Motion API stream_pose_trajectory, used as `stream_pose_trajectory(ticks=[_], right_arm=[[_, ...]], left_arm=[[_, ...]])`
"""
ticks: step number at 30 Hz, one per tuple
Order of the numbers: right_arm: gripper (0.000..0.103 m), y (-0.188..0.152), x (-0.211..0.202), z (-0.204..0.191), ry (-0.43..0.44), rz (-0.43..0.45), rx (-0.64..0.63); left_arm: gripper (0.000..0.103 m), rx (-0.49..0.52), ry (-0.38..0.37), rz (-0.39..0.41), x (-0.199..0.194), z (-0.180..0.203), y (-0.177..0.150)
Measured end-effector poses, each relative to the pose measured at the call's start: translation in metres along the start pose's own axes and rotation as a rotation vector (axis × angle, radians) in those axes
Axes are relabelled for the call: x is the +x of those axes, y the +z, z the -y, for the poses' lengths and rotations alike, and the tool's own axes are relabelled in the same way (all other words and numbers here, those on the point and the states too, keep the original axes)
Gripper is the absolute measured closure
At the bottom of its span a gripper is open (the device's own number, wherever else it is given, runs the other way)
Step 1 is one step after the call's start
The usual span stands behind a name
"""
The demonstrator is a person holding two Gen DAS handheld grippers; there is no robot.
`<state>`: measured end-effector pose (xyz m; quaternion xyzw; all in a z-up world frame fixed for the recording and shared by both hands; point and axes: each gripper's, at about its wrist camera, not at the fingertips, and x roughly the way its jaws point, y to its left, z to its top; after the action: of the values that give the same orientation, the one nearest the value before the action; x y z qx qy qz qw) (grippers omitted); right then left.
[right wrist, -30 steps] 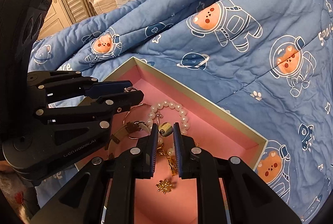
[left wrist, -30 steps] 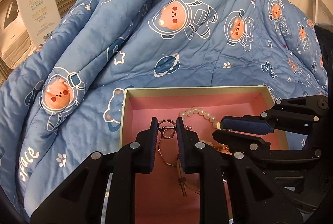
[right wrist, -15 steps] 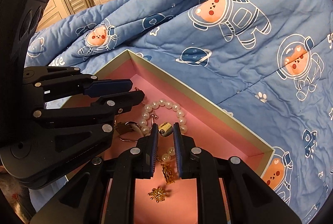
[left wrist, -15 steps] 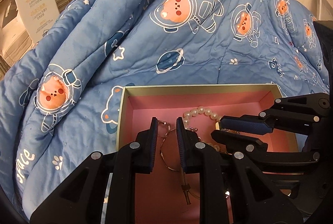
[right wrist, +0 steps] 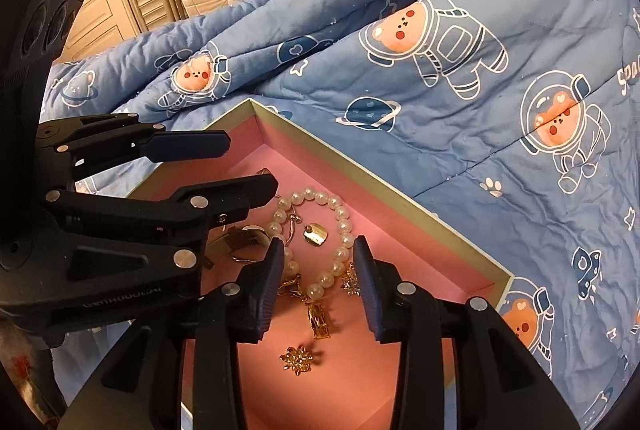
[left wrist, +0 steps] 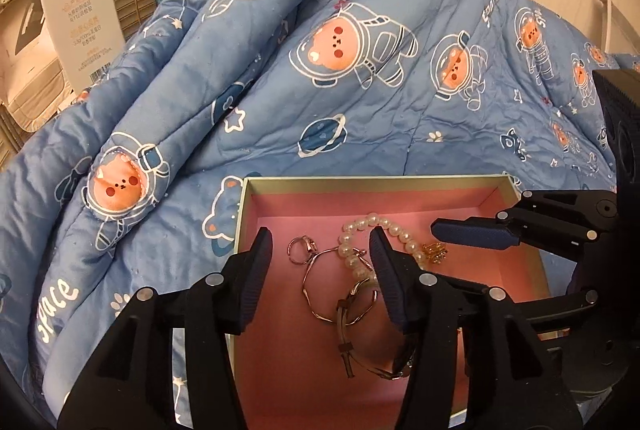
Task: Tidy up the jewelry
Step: 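Open both tools to release the charms into the box, then move both tools back to the quilt and grasp the small brown charm with the right tool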
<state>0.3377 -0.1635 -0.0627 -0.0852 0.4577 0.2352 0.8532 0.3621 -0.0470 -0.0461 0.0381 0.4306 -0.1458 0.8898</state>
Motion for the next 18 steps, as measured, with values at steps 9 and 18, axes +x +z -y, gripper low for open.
stream_pose_trajectory(ticks=[9, 18], right_arm=[[0.049, -0.021, -0.061, -0.004, 0.018, 0.140, 0.018], [0.044, -0.071, -0.101, -0.036, 0.085, 0.183, 0.032]], left_arm=[[0.021, -0.129, -0.115, 0.122, -0.060, -0.014, -0.011], [0.014, -0.101, -0.035, 0.092, -0.087, -0.016, -0.083]])
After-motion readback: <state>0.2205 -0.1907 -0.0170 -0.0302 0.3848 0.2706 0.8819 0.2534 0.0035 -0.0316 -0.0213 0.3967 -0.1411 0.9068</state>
